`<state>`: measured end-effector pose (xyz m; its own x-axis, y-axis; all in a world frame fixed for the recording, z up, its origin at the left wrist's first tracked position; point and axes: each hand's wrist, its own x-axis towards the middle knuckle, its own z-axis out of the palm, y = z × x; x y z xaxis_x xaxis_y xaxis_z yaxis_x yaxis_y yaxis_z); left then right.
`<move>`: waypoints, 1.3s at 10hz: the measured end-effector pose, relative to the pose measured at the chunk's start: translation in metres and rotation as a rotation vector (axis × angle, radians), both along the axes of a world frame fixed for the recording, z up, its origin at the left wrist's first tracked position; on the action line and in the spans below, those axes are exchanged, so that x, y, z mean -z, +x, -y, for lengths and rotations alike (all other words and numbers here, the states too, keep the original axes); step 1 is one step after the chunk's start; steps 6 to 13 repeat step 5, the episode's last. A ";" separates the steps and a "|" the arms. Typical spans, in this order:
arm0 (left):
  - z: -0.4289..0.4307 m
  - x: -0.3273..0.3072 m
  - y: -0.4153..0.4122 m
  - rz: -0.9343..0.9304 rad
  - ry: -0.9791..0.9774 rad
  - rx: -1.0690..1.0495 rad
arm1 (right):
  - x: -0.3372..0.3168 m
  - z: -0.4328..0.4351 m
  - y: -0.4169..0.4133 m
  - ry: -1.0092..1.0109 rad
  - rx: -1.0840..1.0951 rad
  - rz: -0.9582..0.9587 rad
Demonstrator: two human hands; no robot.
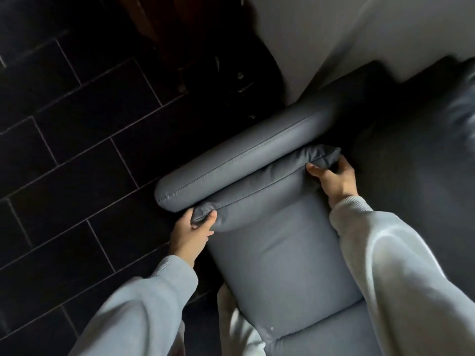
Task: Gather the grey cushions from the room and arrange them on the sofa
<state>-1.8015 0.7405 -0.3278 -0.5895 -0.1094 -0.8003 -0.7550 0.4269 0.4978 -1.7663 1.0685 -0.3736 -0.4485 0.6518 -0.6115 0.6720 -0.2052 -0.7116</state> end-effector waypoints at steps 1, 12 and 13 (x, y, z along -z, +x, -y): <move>0.001 0.009 -0.004 -0.035 -0.060 0.069 | 0.007 0.005 -0.006 0.061 0.003 0.069; -0.008 -0.060 -0.030 -0.193 -0.530 0.904 | -0.063 0.054 0.041 0.446 -0.298 0.327; -0.008 -0.060 -0.030 -0.193 -0.530 0.904 | -0.063 0.054 0.041 0.446 -0.298 0.327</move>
